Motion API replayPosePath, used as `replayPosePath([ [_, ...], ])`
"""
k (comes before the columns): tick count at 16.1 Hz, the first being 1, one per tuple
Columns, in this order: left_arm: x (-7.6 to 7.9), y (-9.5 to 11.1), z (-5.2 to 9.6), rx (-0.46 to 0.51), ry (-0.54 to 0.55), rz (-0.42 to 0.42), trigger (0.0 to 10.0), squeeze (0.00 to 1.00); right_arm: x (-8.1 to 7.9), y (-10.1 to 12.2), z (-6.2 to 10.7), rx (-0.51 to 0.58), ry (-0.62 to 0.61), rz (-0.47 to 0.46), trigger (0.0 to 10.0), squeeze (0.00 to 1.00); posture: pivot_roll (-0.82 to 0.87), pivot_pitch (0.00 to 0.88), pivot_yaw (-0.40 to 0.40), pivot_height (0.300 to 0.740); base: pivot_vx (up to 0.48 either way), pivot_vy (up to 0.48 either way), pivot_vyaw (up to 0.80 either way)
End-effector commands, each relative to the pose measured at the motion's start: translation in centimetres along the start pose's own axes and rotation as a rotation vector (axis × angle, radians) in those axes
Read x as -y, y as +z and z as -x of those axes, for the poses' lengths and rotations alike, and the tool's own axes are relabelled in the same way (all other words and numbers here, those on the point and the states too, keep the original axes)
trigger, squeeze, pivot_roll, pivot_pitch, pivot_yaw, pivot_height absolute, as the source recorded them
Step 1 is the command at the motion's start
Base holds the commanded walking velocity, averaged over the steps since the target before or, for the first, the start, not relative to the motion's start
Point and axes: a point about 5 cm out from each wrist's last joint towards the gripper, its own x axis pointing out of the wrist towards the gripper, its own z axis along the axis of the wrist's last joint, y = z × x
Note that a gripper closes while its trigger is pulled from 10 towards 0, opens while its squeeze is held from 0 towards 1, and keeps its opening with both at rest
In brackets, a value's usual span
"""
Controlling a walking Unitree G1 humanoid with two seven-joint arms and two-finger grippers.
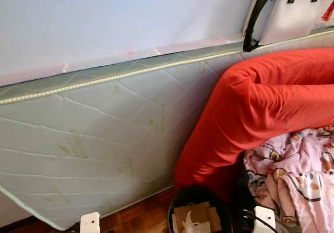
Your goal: Clean up the room
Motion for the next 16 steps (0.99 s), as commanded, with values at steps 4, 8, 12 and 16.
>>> replayPosePath([
  [4, 0.6, -0.7, 0.1, -0.019, 0.001, 0.008, 10.0, 0.00, 0.7, 0.1, 0.1, 0.008, -0.010, -0.001, 10.0, 0.00, 0.11, 0.000, -0.093, 0.720, 0.000, 0.000, 0.00],
  [8, -0.1, 0.0, 0.0, 0.008, 0.004, 0.008, 10.0, 0.00, 0.7, 0.0, 0.1, 0.007, -0.010, -0.004, 10.0, 0.00, 0.10, 0.000, -0.088, 0.720, 0.000, 0.000, 0.00],
  [12, -2.8, -1.3, 0.8, -0.010, 0.031, 0.014, 10.0, 0.00, 0.6, -0.1, 0.1, 0.001, -0.012, -0.008, 10.0, 0.00, 0.10, 0.000, -0.078, 0.720, 0.000, 0.000, 0.00],
  [16, -3.3, -1.8, 1.1, -0.026, 0.039, 0.016, 10.0, 0.00, 0.6, -0.1, 0.1, -0.003, -0.011, -0.009, 10.0, 0.00, 0.10, 0.000, -0.077, 0.720, 0.000, 0.000, 0.00],
])
